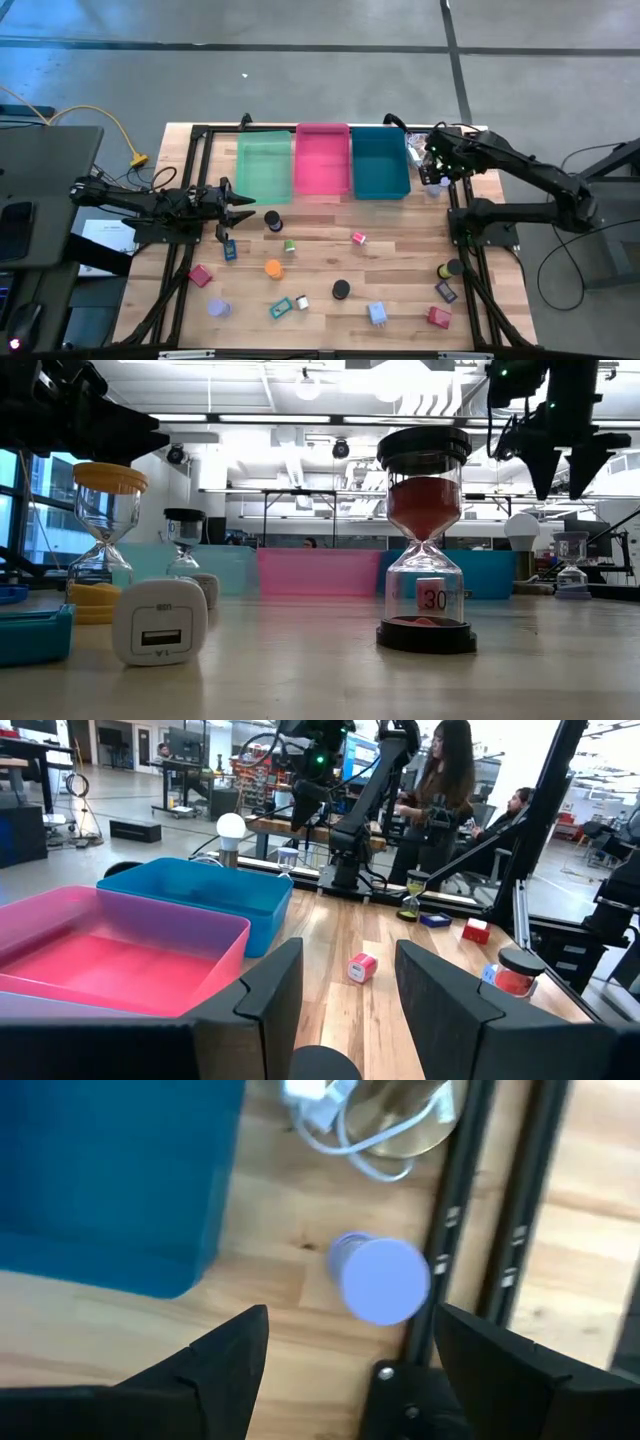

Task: Pick & Place Office items
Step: Put the top violet hourglass into the pink bin

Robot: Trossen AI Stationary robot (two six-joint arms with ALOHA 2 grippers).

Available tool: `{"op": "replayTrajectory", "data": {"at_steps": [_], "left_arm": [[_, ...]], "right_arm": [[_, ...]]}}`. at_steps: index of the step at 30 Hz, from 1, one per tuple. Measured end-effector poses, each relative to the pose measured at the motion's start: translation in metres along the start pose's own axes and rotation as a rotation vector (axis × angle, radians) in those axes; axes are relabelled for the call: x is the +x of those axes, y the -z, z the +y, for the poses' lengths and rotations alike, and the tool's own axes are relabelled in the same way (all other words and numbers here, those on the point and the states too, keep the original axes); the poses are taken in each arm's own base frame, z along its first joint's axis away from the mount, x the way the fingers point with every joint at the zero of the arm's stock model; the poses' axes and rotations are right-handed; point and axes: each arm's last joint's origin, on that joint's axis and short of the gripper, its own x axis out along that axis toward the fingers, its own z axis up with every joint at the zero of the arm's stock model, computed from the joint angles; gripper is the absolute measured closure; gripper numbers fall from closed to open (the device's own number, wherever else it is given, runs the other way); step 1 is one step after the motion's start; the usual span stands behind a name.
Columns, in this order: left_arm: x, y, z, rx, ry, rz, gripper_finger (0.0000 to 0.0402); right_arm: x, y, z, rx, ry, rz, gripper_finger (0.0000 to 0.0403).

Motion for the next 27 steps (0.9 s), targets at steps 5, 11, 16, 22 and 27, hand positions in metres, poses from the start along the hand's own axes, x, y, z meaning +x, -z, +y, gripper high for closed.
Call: {"op": "replayTrajectory", "data": {"at_steps": [5,11,16,22,27], "left_arm": [[0.0,0.0,0.0,0.0,0.004,0.001,0.0246],[0.0,0.0,0.0,0.0,0.009,0.002,0.0246],[0.0,0.0,0.0,0.001,0.011,0.003,0.0246],[0.0,0.0,0.0,0.001,0.011,0.002,0.0246],[0.0,0.0,0.0,0.001,0.011,0.002,0.0246]], "right_arm": [[0.01,-0.011,-0.002,0.014,0.033,0.059,0.0131],[0.021,-0.022,-0.003,0.03,0.049,0.135,0.0131],[0.028,-0.028,-0.006,0.033,0.042,0.186,0.0131],[0.034,-0.036,-0.013,0.053,0.053,0.217,0.0131],[0.043,-0.039,-0.016,0.042,0.047,0.237,0.0131]]}}
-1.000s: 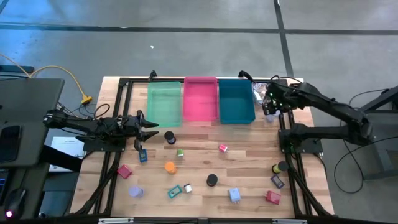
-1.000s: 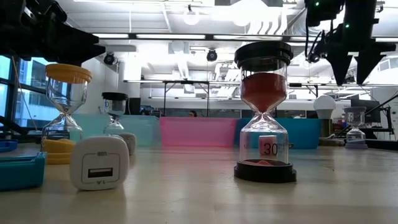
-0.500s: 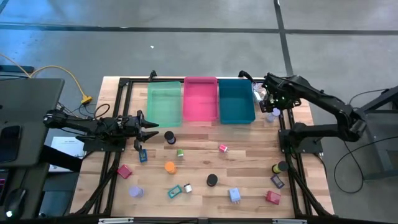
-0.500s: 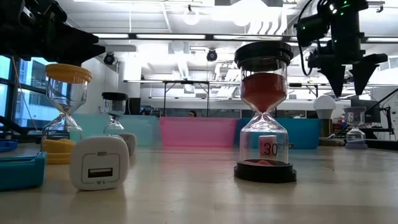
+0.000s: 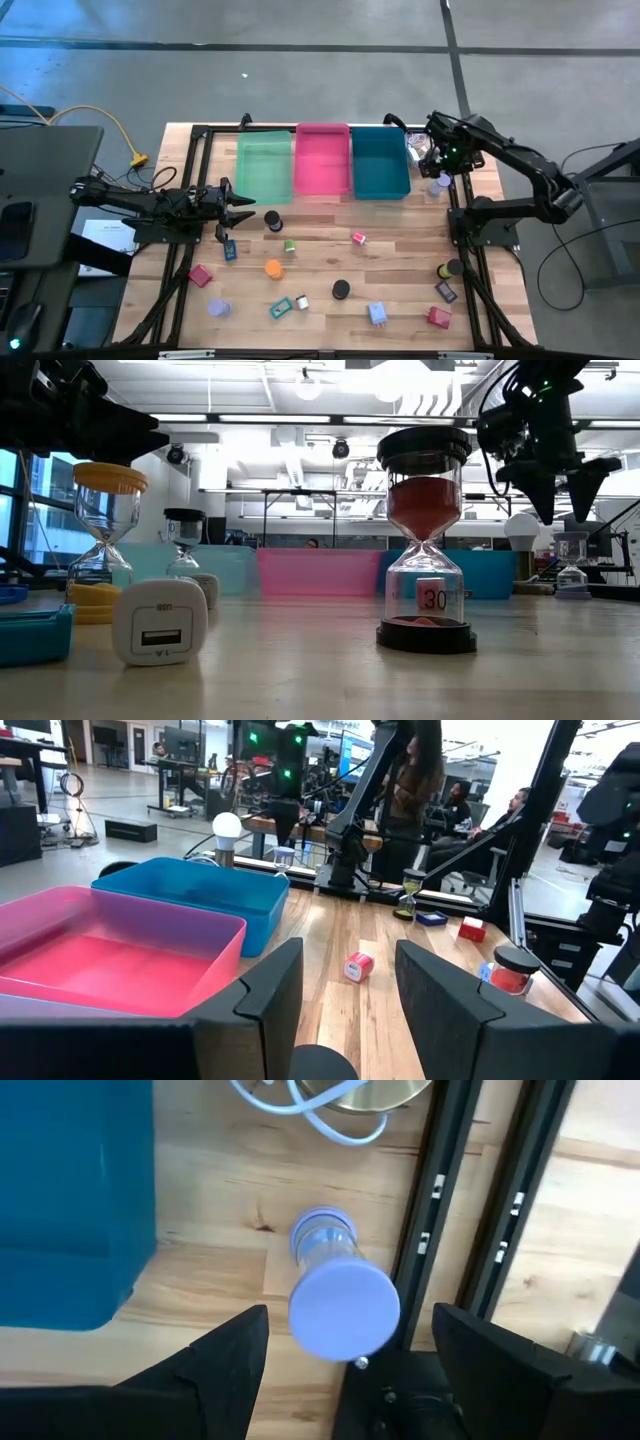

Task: Pick & Place Office items
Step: Put the top violet hourglass into the pink bin

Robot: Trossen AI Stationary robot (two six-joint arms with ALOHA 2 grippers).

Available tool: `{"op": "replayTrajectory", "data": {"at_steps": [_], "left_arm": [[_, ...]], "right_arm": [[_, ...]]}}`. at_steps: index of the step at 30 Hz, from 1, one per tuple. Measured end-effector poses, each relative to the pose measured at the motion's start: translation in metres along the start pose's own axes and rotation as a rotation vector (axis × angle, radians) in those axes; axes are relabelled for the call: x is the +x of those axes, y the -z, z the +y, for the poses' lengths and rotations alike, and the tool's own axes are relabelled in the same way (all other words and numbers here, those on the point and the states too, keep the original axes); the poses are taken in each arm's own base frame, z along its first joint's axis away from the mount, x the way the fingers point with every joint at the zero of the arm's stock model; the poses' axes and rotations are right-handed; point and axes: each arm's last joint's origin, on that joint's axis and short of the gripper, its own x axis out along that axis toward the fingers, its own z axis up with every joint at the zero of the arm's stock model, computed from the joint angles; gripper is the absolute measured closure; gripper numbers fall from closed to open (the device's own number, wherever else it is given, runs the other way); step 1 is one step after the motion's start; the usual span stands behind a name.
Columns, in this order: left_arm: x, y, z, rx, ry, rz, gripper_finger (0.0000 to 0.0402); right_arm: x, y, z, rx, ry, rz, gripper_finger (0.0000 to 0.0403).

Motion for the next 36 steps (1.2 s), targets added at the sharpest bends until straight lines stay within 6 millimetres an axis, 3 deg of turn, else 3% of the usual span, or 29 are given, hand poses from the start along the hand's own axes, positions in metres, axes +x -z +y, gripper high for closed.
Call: {"op": "replayTrajectory", "data": {"at_steps": [10,22,36], "left_arm": [[0.0,0.0,0.0,0.002,-0.004,-0.001,0.0246],[0.0,0.0,0.0,0.001,-0.006,-0.001,0.0246],[0.0,0.0,0.0,0.0,-0.006,-0.002,0.0246]], "right_arm": [[0.03,0.001,-0.001,-0.041,-0.019,0.015,0.0131],[0.033,-0.001,0.0,-0.068,-0.027,-0.011,0.0132],[0.052,0.003,0.0,-0.084,-0.024,-0.012,0.0184]]}}
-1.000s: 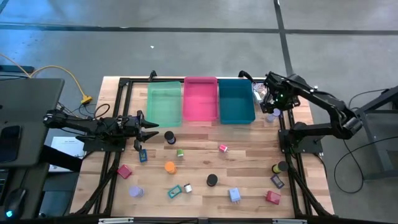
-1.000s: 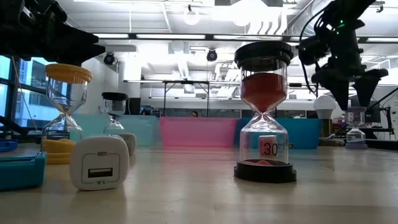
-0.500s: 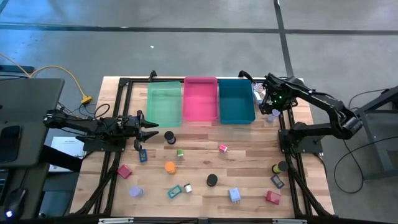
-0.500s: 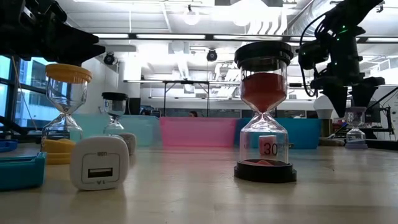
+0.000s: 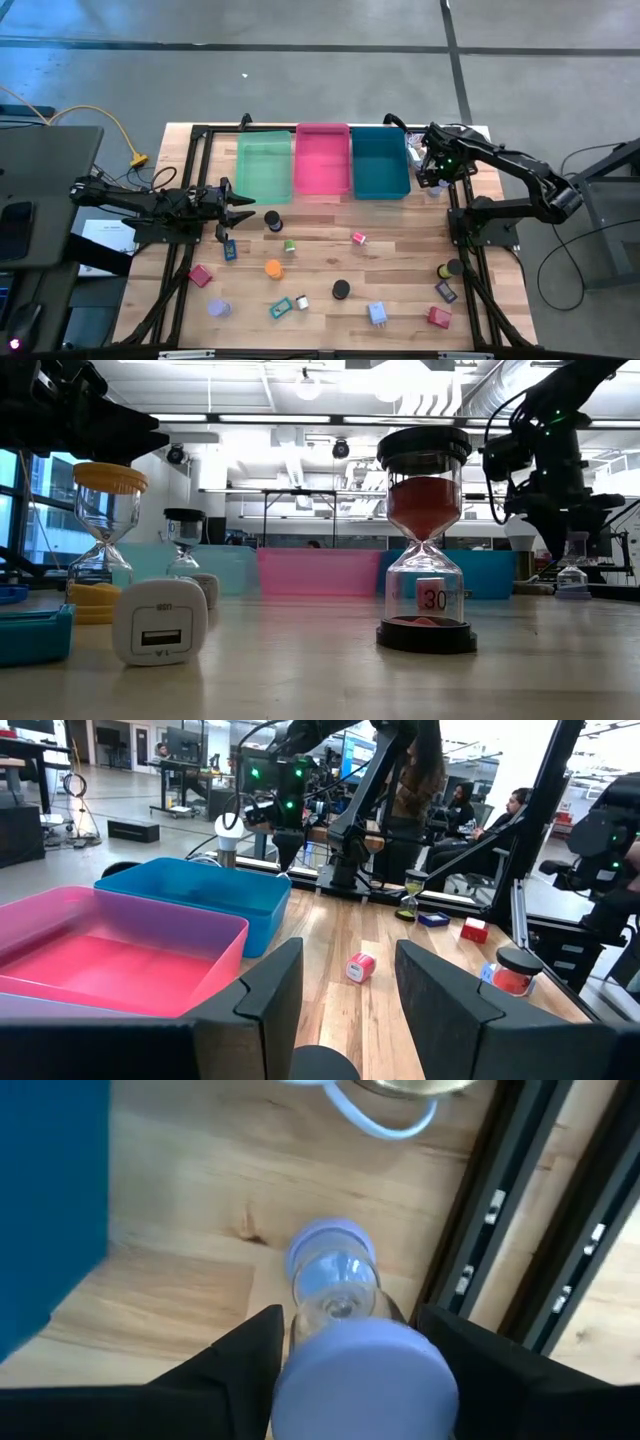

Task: Pick & Place Office items
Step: Put the top violet hourglass into the pink bin

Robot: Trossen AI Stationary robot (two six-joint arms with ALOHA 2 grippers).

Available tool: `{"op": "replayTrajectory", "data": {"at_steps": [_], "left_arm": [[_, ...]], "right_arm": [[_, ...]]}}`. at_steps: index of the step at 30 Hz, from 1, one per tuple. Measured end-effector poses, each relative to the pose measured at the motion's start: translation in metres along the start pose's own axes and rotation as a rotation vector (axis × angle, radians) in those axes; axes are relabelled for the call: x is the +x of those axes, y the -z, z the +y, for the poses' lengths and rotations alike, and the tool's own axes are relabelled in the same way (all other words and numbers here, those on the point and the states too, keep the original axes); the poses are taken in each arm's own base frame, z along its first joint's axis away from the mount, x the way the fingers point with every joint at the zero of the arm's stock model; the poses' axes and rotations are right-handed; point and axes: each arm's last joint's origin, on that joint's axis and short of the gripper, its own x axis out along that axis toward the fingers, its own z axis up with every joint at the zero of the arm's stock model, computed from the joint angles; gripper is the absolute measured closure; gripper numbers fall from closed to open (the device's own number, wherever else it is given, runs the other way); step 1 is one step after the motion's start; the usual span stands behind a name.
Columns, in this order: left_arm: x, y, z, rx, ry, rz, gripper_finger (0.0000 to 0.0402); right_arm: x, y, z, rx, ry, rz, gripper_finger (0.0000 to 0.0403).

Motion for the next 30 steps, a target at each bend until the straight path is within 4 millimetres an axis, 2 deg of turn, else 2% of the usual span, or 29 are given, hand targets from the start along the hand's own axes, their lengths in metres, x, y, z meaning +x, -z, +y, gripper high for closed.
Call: {"op": "replayTrajectory", "data": {"at_steps": [9,30], "left_arm": [[0.0,0.0,0.0,0.0,0.001,0.0,0.0246],[0.0,0.0001,0.0,0.0,0.001,0.001,0.0246]], "right_arm": [[0.0004,-0.0007,0.0006,-0.008,-0.01,-0.006,0.0224],[-0.0027,0.0039,-0.002,-0.07,0.024,0.046,0.0225]]}}
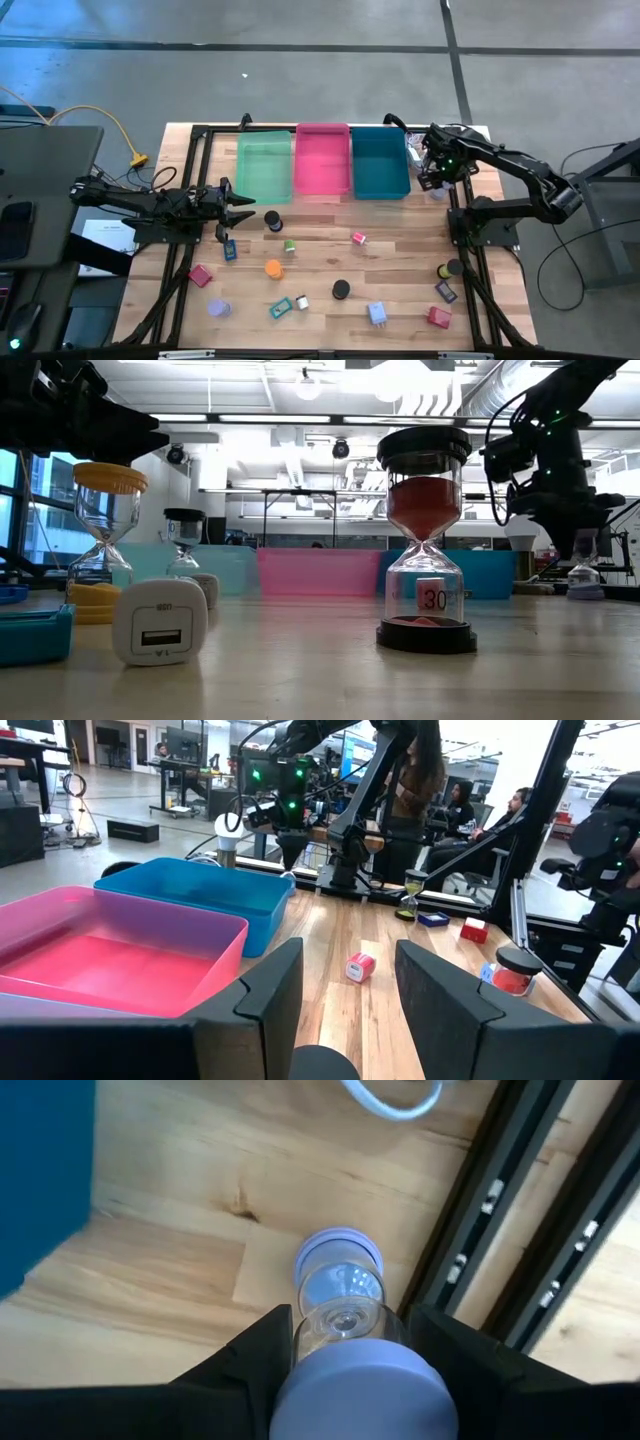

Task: Pick & Place Office items
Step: Put the top violet hourglass into the pink bin

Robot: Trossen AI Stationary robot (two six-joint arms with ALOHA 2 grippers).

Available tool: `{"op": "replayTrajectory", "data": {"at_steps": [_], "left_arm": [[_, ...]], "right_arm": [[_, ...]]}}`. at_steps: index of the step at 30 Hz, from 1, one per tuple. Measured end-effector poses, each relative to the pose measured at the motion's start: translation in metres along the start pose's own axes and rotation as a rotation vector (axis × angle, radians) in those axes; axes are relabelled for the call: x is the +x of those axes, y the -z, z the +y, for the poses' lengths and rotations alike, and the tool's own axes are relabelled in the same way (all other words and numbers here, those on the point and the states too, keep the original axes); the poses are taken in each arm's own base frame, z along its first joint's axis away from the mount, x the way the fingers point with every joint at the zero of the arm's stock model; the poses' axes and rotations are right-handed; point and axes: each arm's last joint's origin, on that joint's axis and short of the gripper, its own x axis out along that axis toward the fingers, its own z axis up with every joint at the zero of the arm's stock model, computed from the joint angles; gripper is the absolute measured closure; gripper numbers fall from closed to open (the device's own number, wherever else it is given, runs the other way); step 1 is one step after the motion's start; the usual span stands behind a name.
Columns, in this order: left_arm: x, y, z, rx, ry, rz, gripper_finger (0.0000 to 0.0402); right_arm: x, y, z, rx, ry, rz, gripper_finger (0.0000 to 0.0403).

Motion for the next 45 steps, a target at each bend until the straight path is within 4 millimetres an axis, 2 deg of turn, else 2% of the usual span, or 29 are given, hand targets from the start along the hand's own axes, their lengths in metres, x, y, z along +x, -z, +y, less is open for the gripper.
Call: {"op": "replayTrajectory", "data": {"at_steps": [9,18,23,27,33,45], "left_arm": [[0.0,0.0,0.0,0.0,0.0,0.0,0.0246],[0.0,0.0,0.0,0.0,0.001,0.0,0.0246],[0.0,0.0,0.0,0.001,0.0,0.001,0.0246],[0.0,0.0,0.0,0.001,0.0,0.001,0.0246],[0.0,0.0,0.0,0.001,0.001,0.0,0.0246],[0.0,0.001,0.0,0.003,-0.001,0.007,0.0246]], "right_arm": [[-0.03,0.002,0.011,-0.031,-0.003,-0.007,0.0223],[-0.085,0.004,0.033,-0.102,-0.069,-0.116,0.0224],[-0.118,0.004,0.046,-0.156,-0.179,-0.197,0.0224],[-0.133,-0.003,0.061,-0.188,-0.217,-0.22,0.0224],[-0.139,-0.025,0.095,-0.284,-0.209,-0.206,0.0223],[-0.146,-0.068,0.195,-0.591,-0.261,-0.271,0.0224]]}}
